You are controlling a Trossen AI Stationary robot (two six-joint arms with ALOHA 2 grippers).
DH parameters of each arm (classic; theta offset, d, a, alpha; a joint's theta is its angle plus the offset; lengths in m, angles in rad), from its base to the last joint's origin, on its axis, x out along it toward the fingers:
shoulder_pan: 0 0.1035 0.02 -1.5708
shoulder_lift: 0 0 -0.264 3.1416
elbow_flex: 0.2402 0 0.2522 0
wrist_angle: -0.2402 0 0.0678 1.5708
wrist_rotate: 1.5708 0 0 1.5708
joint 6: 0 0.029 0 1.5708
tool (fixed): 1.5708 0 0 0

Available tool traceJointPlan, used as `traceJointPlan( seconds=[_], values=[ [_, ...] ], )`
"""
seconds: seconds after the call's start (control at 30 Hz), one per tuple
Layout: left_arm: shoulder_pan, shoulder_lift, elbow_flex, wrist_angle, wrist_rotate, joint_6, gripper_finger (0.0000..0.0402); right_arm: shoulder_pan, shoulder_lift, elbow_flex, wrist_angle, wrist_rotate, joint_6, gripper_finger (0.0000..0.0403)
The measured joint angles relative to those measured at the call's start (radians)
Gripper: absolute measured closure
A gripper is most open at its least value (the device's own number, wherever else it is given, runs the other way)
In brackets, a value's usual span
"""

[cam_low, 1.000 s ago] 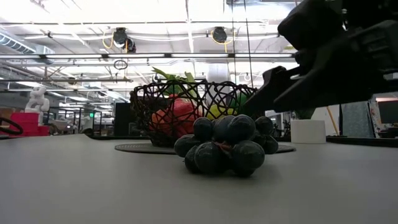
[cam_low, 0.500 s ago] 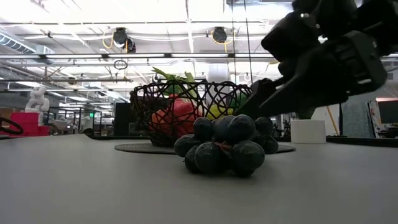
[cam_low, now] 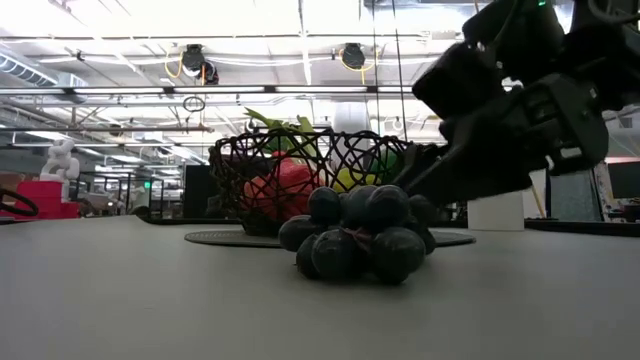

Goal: Build produce basket
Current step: Put the black grapes into the black woven basket

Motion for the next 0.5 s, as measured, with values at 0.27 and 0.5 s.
traceJointPlan(
  seconds=[0.27,0.5],
  values=[
    [0.0,0.0,0.0,-0.024,0.0,-0.004,0.0158,0.0,-0.004,0.0,0.032,0.0,0.081,0.0221],
    [0.0,0.0,0.0,-0.024,0.0,-0.01,0.0158,0.0,-0.004,0.0,0.058,0.0,0.098,0.0246]
  ],
)
